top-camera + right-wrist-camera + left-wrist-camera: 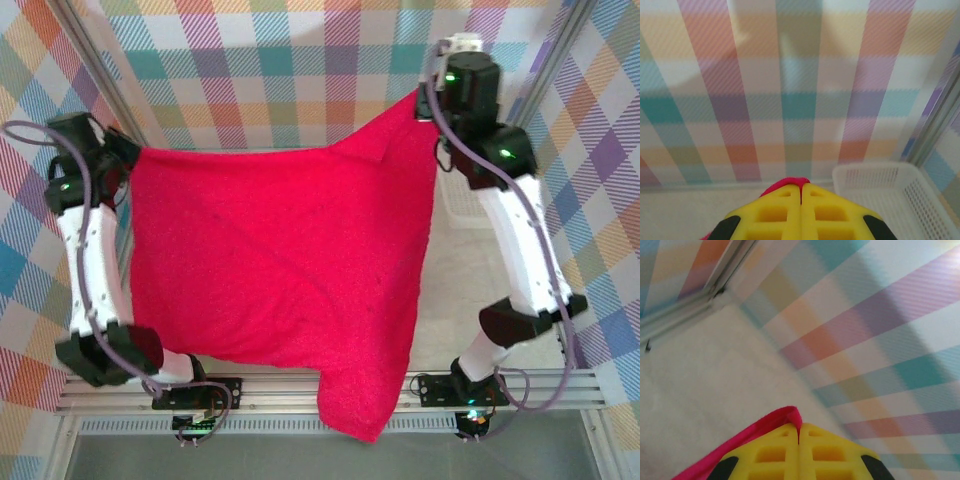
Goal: Fold the inside-out t-shirt
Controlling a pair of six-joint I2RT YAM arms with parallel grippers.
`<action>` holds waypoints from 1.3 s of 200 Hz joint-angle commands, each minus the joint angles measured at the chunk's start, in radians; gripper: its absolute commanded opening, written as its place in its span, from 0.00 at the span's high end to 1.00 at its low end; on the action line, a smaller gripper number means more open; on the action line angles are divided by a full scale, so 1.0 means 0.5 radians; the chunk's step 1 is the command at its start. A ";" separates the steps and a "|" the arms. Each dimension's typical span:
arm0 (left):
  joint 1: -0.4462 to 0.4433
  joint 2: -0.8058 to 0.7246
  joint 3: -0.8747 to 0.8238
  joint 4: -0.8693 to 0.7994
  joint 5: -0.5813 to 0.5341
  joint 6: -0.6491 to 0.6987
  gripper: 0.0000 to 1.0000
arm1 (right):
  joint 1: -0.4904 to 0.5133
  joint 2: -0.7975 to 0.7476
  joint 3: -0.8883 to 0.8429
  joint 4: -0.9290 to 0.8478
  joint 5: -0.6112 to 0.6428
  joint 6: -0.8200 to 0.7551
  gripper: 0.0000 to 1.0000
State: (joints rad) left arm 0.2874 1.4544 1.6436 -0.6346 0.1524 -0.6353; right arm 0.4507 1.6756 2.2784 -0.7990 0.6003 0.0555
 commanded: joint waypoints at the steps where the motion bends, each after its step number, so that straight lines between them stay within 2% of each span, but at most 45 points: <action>1: -0.117 0.129 -0.206 0.281 -0.005 -0.004 1.00 | -0.021 0.113 -0.161 0.097 0.061 0.052 1.00; 24: -0.204 0.489 -0.294 0.376 -0.104 -0.045 1.00 | -0.039 0.387 -0.349 0.185 0.075 0.165 1.00; 37: -0.219 0.747 -0.172 0.327 -0.164 -0.048 1.00 | -0.101 0.652 -0.270 0.110 0.042 0.290 1.00; 43: -0.224 0.864 -0.077 0.278 -0.186 -0.044 0.94 | -0.132 0.790 -0.148 0.012 0.011 0.347 1.00; 49: -0.230 0.974 0.032 0.208 -0.224 -0.040 0.79 | -0.159 0.969 0.022 -0.112 -0.019 0.415 0.99; 53: -0.238 1.035 0.108 0.153 -0.257 -0.031 0.67 | -0.177 1.088 0.170 -0.222 -0.051 0.452 0.94; 58: -0.248 1.100 0.198 0.088 -0.289 -0.015 0.54 | -0.196 1.242 0.389 -0.359 -0.094 0.495 0.80; 62: -0.262 1.144 0.270 0.039 -0.313 0.005 0.49 | -0.209 1.366 0.582 -0.499 -0.117 0.530 0.66; 66: -0.277 1.182 0.331 -0.012 -0.340 0.026 0.45 | -0.218 1.487 0.783 -0.626 -0.130 0.563 0.57; 78: -0.329 1.227 0.479 -0.167 -0.450 0.062 0.38 | -0.226 1.774 1.312 -0.913 -0.181 0.624 0.54; 88: -0.365 1.178 0.463 -0.205 -0.511 0.055 0.36 | -0.224 1.855 1.477 -1.035 -0.251 0.676 0.49; 101: -0.413 1.028 0.260 -0.110 -0.463 0.025 0.36 | -0.217 1.757 1.280 -1.054 -0.391 0.762 0.43; 110: -0.442 0.911 0.063 -0.032 -0.381 0.000 0.36 | -0.195 1.600 0.929 -0.977 -0.467 0.820 0.42; 140: -0.544 0.640 -0.523 0.287 0.032 -0.128 0.36 | -0.076 0.909 -0.445 -0.220 -0.737 0.859 0.41; 151: -0.573 0.624 -0.664 0.379 0.146 -0.147 0.37 | -0.067 0.744 -0.787 0.025 -0.911 0.899 0.43; 162: -0.581 0.650 -0.731 0.424 0.197 -0.139 0.38 | -0.067 0.671 -0.986 0.193 -1.015 0.934 0.45; 179: -0.581 0.739 -0.682 0.375 0.140 -0.115 0.38 | -0.068 0.719 -1.016 0.248 -1.050 0.947 0.45; 231: -0.578 1.085 -0.172 0.054 0.054 -0.006 0.38 | -0.075 1.209 -0.564 0.056 -0.971 0.949 0.45; 260: -0.569 1.076 -0.165 0.075 0.053 -0.016 0.39 | -0.079 1.319 -0.467 0.060 -0.964 0.926 0.45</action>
State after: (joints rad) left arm -0.0078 2.0037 1.5368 -0.5514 0.1898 -0.6609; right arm 0.4114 2.3093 1.9968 -0.7563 0.1154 0.5167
